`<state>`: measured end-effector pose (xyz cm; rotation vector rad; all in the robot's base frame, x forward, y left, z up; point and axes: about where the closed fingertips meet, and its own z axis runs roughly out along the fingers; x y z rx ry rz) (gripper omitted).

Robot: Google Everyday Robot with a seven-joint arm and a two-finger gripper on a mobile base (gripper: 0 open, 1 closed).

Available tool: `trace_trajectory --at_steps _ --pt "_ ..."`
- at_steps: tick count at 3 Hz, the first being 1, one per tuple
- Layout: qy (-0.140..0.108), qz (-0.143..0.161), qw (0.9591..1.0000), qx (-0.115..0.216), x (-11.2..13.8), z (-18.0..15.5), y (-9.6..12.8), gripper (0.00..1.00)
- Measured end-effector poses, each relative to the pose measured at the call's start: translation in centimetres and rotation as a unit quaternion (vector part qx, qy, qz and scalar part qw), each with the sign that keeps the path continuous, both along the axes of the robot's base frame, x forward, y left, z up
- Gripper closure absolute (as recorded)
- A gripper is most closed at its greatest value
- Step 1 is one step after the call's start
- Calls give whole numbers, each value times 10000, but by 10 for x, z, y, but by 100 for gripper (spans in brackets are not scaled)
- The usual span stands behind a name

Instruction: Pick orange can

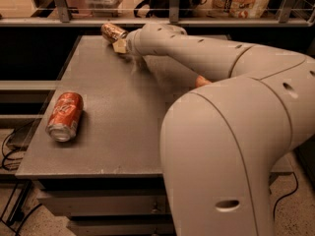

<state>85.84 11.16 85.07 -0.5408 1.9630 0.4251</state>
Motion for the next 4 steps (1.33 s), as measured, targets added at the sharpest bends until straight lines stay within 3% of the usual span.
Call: trace_trajectory --at_steps 1,4 --pt "-179 14 9998 55 1 14 -1 100" --pt "-367 311 9986 227 -7 32 5 100"
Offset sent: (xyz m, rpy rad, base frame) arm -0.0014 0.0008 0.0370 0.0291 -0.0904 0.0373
